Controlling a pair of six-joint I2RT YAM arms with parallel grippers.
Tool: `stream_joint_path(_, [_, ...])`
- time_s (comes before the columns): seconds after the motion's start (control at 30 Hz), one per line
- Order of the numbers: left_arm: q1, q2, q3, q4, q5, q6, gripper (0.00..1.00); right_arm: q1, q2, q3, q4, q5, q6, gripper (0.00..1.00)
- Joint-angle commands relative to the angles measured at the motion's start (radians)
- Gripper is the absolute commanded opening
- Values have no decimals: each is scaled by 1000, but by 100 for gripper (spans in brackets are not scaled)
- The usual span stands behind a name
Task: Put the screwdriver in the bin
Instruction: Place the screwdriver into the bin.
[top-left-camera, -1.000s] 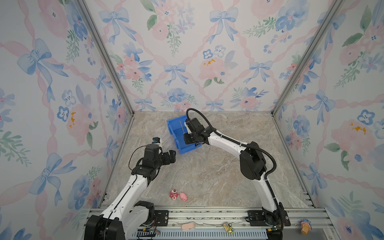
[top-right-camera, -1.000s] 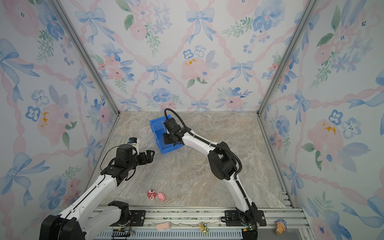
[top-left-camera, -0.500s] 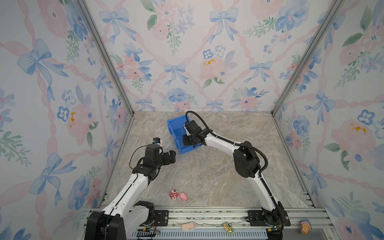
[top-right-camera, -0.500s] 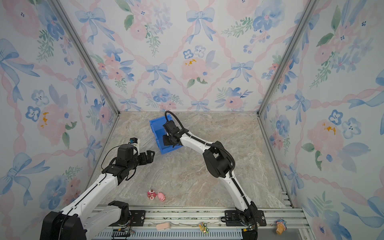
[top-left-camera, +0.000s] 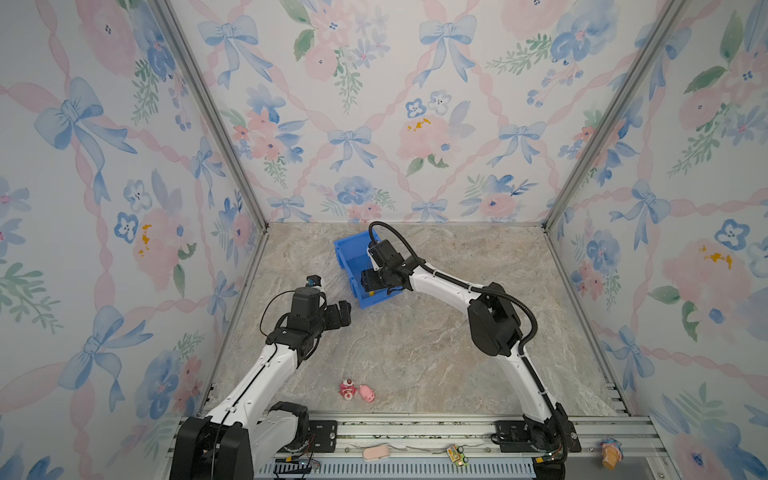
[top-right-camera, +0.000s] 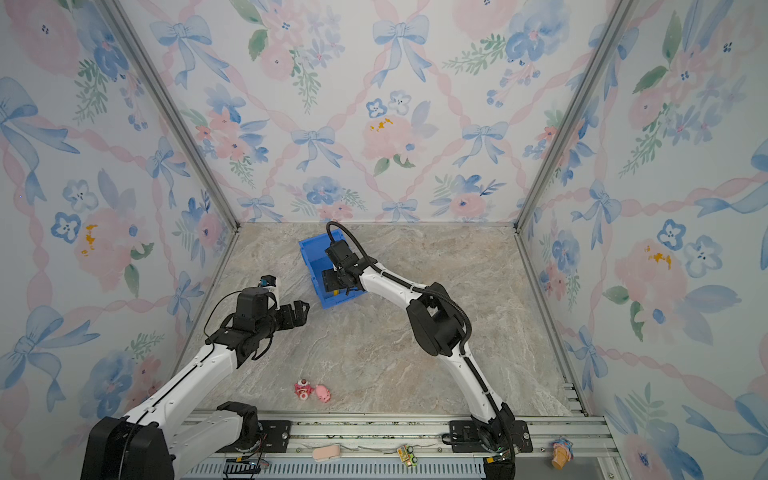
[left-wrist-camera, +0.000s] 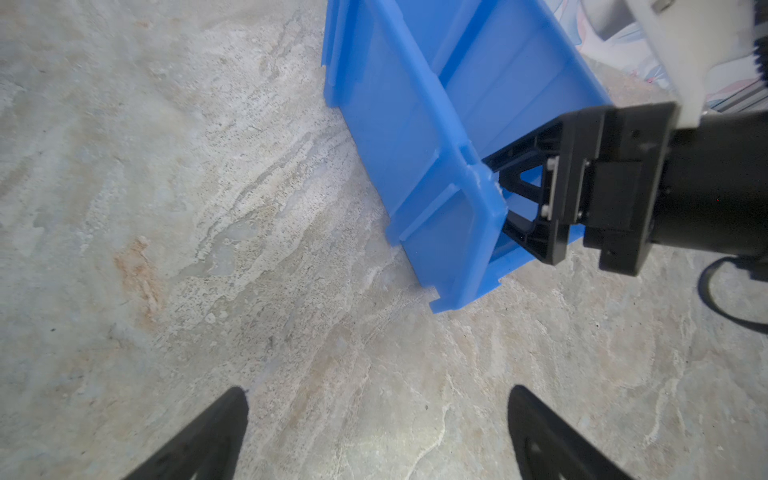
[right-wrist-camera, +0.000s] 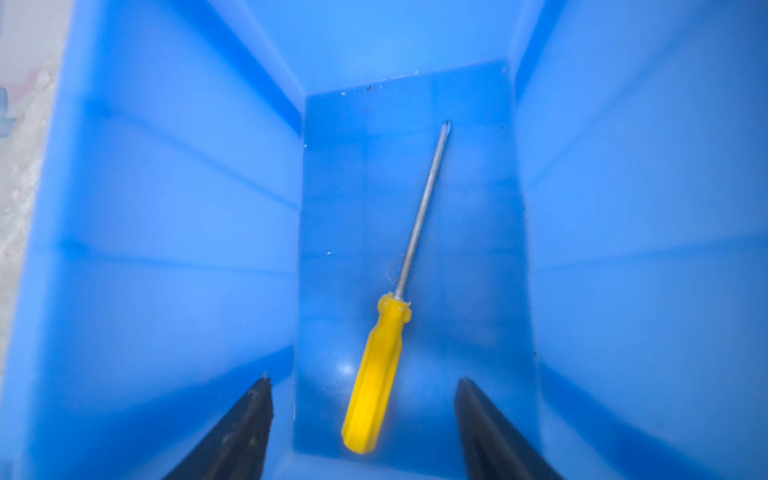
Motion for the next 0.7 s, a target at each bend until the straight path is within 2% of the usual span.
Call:
stream_joint_path(0.0, [-4, -1, 30, -11, -11, 32, 98, 16, -104, -13, -5, 57, -49, 81])
stream_joint_path(0.13, [-3, 22, 57, -11, -58, 35, 98, 29, -182, -76, 1, 101, -74, 90])
stream_joint_path(0.27, [-4, 21, 70, -9, -116, 30, 98, 46, -316, -204, 11, 178, -119, 100])
stream_joint_path(0.3, [-3, 21, 69, -4, -136, 26, 98, 48, -353, -245, 15, 199, -123, 97])
stream_joint_path(0.57, [-1, 42, 66, 2, -323, -8, 98, 19, -703, -661, 85, 365, -97, 97])
stream_joint_path(0.67, [-3, 40, 57, 9, -388, 0, 98, -23, -830, -773, 74, 373, -79, 97])
